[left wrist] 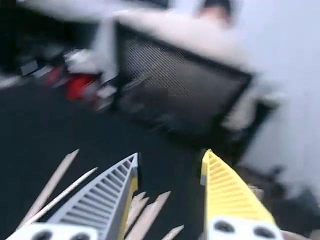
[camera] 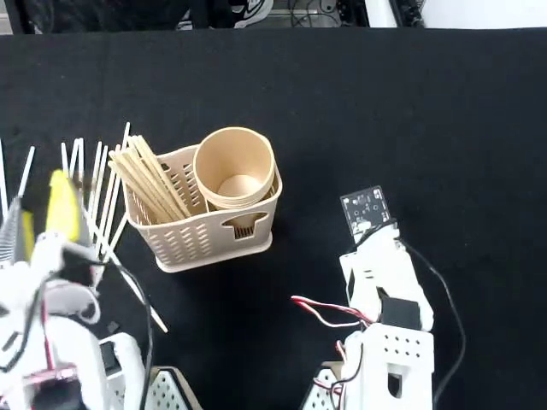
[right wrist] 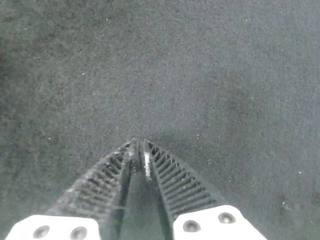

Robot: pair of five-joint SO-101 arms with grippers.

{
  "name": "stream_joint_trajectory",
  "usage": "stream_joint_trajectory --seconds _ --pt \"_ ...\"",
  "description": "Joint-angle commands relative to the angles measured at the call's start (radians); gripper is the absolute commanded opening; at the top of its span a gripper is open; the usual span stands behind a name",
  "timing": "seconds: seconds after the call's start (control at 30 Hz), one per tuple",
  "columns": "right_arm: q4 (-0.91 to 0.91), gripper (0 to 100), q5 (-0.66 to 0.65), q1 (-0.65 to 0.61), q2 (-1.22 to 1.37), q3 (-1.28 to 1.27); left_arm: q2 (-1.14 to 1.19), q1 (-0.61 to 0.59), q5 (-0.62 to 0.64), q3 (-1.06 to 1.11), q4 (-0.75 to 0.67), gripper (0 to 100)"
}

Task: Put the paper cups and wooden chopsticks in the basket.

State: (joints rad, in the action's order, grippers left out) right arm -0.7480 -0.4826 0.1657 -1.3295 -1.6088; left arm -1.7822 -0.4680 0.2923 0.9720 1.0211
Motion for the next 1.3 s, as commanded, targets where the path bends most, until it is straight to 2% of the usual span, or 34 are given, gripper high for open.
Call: stream_joint_trajectory --seconds 0.0,0.13,0.33,0.57,0.9,1.03,1.13,1.27 --pt "0.014 1.5 -0.008 0.011 -0.013 0.004 0.203 -0.188 -0.086 -0.019 0.04 21" --pt "0.012 1.5 -0.008 0.011 -0.013 0.004 0.468 -0.259 -0.141 -0.004 0.041 21" --pt "0.011 1.5 -0.008 0.009 -0.013 0.004 0.784 -0.26 -0.244 0.048 0.029 21" --pt "0.009 1.5 -0.008 0.008 -0.013 0.004 1.073 -0.297 -0.324 0.113 -0.146 21" --pt "0.009 1.5 -0.008 0.006 -0.013 0.004 1.499 -0.269 -0.382 -0.038 -0.21 21" --pt "0.009 1.5 -0.008 0.006 -0.013 0.004 1.577 -0.255 -0.474 -0.094 -0.207 20" --pt "0.009 1.5 -0.008 0.006 -0.013 0.004 1.585 -0.231 -0.537 -0.093 -0.207 16" --pt "0.009 1.5 -0.008 0.006 -0.013 0.004 1.585 -0.203 -0.588 -0.088 -0.207 4"
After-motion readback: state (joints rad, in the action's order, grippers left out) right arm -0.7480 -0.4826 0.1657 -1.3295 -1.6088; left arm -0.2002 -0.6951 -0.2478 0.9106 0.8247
